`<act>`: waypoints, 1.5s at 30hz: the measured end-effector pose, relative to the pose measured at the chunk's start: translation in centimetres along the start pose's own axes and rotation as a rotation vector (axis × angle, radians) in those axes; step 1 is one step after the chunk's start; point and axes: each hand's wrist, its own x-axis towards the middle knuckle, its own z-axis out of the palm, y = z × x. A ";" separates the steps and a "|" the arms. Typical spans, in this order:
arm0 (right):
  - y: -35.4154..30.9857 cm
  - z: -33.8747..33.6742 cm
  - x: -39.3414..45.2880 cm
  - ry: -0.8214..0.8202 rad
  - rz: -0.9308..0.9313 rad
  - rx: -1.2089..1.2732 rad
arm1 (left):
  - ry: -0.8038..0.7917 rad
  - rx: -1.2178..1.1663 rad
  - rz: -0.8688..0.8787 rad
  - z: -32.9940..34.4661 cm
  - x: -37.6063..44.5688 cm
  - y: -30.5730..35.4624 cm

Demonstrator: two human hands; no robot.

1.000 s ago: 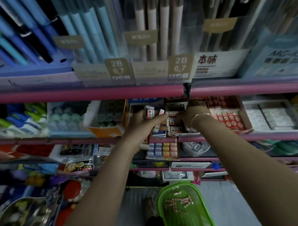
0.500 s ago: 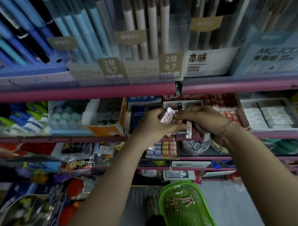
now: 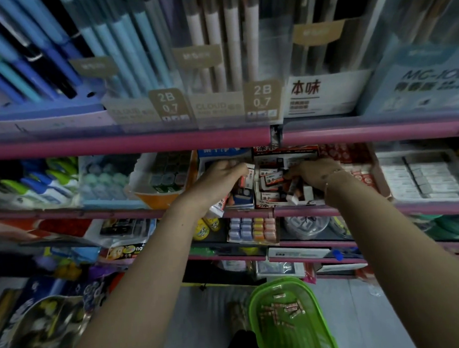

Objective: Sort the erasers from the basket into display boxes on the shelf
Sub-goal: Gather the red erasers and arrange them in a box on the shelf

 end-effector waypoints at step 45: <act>0.8 0.1 -4.1 -0.313 -0.253 0.121 | 0.097 -0.318 0.034 1.8 -2.2 0.1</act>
